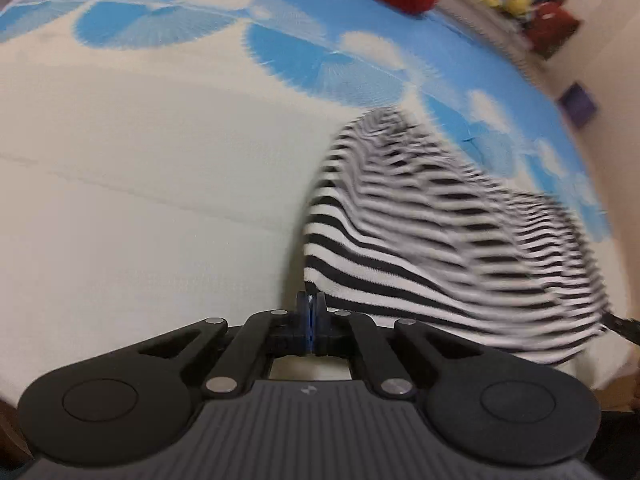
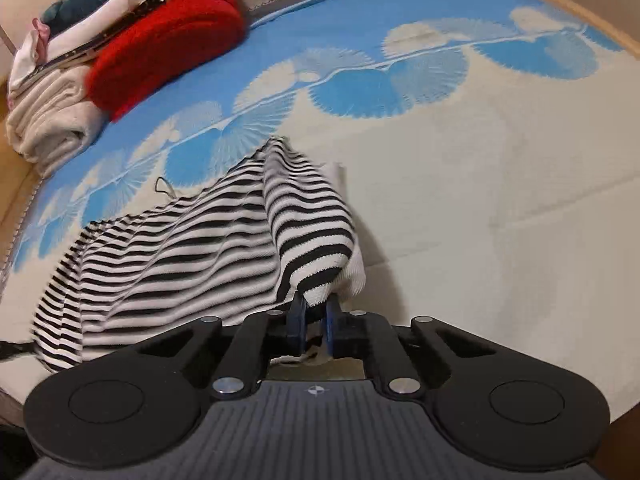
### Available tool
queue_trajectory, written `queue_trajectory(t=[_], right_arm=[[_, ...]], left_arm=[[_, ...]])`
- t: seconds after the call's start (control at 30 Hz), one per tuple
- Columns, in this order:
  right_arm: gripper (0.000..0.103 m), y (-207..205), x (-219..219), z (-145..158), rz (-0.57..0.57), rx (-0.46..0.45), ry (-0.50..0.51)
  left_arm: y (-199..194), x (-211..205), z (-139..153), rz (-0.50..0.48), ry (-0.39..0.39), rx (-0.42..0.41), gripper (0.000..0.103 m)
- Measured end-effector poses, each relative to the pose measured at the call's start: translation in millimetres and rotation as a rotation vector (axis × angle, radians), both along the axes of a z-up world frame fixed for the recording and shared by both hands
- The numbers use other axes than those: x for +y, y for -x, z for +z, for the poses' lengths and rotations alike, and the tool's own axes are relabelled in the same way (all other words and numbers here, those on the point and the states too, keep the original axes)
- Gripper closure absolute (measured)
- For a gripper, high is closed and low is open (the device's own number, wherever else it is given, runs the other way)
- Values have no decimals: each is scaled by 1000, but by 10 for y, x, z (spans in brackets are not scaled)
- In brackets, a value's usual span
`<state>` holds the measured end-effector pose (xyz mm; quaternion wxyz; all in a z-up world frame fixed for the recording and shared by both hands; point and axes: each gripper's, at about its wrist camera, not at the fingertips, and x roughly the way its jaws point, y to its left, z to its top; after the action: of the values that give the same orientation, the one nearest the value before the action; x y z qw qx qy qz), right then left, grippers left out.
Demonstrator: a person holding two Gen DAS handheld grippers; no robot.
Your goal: Fold small clothes
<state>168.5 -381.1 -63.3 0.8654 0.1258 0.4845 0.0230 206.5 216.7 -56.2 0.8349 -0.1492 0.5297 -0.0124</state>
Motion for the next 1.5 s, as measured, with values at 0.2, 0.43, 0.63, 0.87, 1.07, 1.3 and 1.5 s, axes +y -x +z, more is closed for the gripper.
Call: queue_trajectory(t=[0.2, 0.43, 0.63, 0.87, 1.07, 1.3, 1.5], right_arm=[[93, -95, 147, -264, 49, 138, 117], [88, -65, 204, 63, 23, -86, 139], [88, -224, 474, -225, 159, 44, 172], [87, -340, 593, -308, 155, 88, 218], [85, -286, 677, -106, 195, -49, 166], [82, -350, 754, -52, 214, -95, 132], [76, -463, 799, -396, 206, 105, 273]], left_arm=[[-76, -131, -273, -11, -99, 188, 102], [-190, -300, 212, -12, 61, -103, 92], [-322, -918, 135, -212, 69, -93, 89], [-544, -1420, 29, -267, 73, -137, 88], [-710, -1723, -98, -276, -16, -106, 85], [-825, -1852, -238, -258, -58, -70, 85], [-894, -1872, -335, -235, -81, -29, 84]])
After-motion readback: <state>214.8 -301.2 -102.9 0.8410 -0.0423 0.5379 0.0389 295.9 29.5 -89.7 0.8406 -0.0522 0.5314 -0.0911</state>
